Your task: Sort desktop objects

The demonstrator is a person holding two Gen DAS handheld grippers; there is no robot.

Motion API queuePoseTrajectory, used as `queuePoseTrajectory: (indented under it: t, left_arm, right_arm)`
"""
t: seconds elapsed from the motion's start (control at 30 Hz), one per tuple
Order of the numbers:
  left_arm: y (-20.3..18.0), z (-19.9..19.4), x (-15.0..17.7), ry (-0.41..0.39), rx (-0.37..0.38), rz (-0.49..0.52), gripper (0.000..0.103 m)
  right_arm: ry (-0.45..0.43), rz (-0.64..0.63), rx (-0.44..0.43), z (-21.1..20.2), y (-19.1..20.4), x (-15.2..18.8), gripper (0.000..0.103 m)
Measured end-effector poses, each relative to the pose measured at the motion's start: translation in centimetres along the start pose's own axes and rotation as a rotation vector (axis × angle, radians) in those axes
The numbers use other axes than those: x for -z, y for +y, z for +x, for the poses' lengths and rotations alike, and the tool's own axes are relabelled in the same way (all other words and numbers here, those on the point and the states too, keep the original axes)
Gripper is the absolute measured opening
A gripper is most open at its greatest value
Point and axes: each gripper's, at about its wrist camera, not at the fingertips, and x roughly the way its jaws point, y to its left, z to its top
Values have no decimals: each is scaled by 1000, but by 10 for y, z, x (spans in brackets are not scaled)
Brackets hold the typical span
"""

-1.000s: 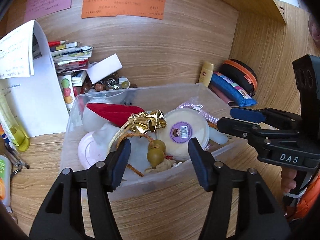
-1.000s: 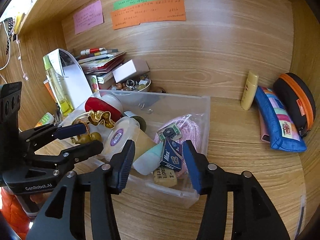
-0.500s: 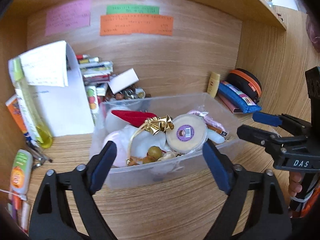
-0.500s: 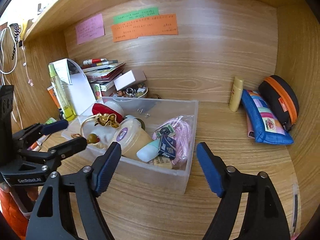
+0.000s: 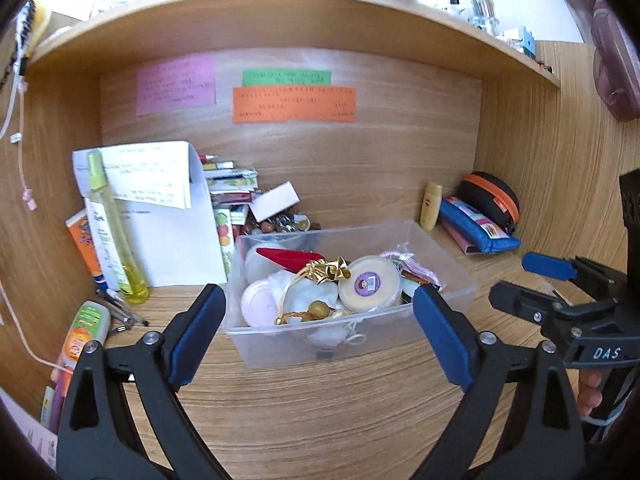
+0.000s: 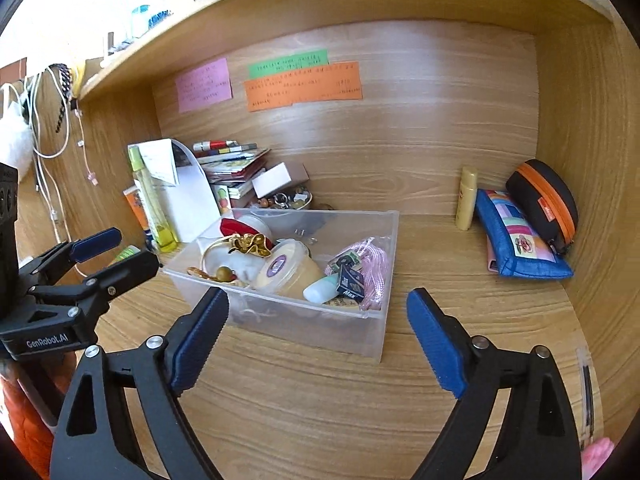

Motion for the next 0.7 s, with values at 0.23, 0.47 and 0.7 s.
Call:
queuePoseTrajectory:
  t: [0.23,0.47,0.7]
  left_arm:
    - [-3,-9,5,0,-16,-30,98]
    - [-7,-8,9,1,-17,-30,98]
    - [-10,-9,8,-13,-1,-28,98]
  right_arm:
    - [-3,-10,-1,-9,3,5,91]
    - [-29,-13,7,-17,3,3,101]
    - [-31,-2,11,-15,0,2,102]
